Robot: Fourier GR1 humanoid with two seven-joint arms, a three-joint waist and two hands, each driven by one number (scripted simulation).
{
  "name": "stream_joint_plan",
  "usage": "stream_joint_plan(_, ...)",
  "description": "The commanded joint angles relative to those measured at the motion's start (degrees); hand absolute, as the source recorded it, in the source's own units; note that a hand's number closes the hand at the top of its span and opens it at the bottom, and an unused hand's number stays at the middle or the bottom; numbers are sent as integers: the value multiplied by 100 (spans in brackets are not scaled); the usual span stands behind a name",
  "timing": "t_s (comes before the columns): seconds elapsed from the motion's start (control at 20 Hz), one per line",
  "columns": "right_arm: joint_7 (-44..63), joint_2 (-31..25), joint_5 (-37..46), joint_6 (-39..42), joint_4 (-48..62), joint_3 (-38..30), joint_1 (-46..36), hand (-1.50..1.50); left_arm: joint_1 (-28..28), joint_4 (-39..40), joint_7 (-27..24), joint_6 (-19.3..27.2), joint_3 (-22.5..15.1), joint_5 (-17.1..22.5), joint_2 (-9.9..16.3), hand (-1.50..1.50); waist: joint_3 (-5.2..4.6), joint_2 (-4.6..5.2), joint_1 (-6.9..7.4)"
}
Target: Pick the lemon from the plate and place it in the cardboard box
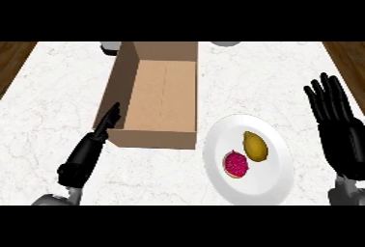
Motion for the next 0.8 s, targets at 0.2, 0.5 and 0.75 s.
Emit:
stream_joint_plan(0.2,273,-638,-527,1855,807,571,-301,-150,30,367,562,740,1203,-523,904,0,18,133,380)
stream_joint_plan(0.5,-1692,-1779,1923,2351,1507,1192,-193,-150,75,681,681,794,1471,-482,1034,0,35,200,353)
stream_joint_plan(0.75,-3715,-1563,1532,3240,3067,1012,-546,-150,-198,1136,798,928,1458,-659,901,0,26,161,229)
